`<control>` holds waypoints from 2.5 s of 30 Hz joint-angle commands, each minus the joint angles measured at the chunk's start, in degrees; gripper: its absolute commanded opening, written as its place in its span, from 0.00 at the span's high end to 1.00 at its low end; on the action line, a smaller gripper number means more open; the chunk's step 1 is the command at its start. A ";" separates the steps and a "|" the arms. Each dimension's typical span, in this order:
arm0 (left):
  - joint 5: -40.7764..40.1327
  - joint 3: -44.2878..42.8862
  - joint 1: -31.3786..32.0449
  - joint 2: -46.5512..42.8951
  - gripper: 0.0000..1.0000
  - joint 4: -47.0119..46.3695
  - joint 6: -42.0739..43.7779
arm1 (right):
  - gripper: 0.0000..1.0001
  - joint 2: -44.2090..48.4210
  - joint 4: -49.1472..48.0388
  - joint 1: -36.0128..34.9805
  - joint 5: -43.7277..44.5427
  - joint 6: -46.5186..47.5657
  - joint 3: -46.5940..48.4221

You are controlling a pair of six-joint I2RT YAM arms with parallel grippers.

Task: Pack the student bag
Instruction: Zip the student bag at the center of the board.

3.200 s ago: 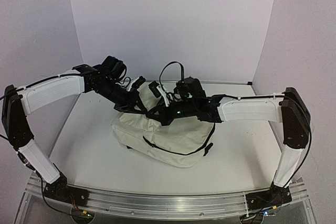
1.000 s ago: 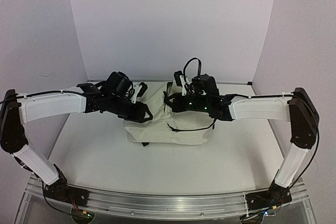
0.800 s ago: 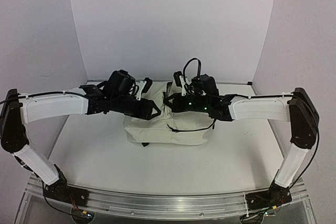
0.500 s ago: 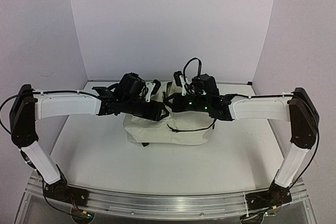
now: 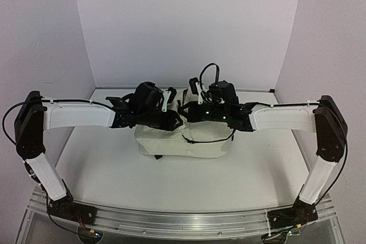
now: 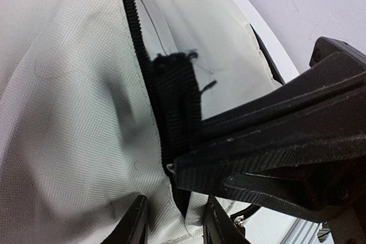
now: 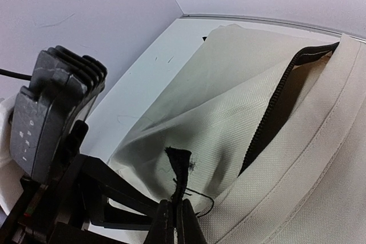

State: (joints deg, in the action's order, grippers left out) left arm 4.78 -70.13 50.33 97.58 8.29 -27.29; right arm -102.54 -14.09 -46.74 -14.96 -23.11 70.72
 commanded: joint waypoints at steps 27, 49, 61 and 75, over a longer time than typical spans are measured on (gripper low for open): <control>7.01 6.50 0.74 -4.97 1.00 6.98 3.56 | 1.00 -0.47 -2.61 5.38 7.81 0.87 9.37; 0.66 7.61 2.05 -14.77 0.83 11.43 5.51 | 1.00 2.34 -5.54 -0.13 -4.12 -7.23 -0.50; -0.96 5.59 3.29 -12.30 0.56 10.47 4.26 | 1.00 3.42 -11.56 -0.20 -1.25 -11.16 -2.90; -5.08 2.07 3.63 -6.15 0.64 4.65 5.44 | 1.00 3.98 -11.58 -0.22 -2.24 -11.20 -3.75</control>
State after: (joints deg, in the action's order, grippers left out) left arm 2.24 -65.06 53.74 90.00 17.21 -22.39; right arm -101.97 -20.56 -47.29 -18.52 -33.74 66.61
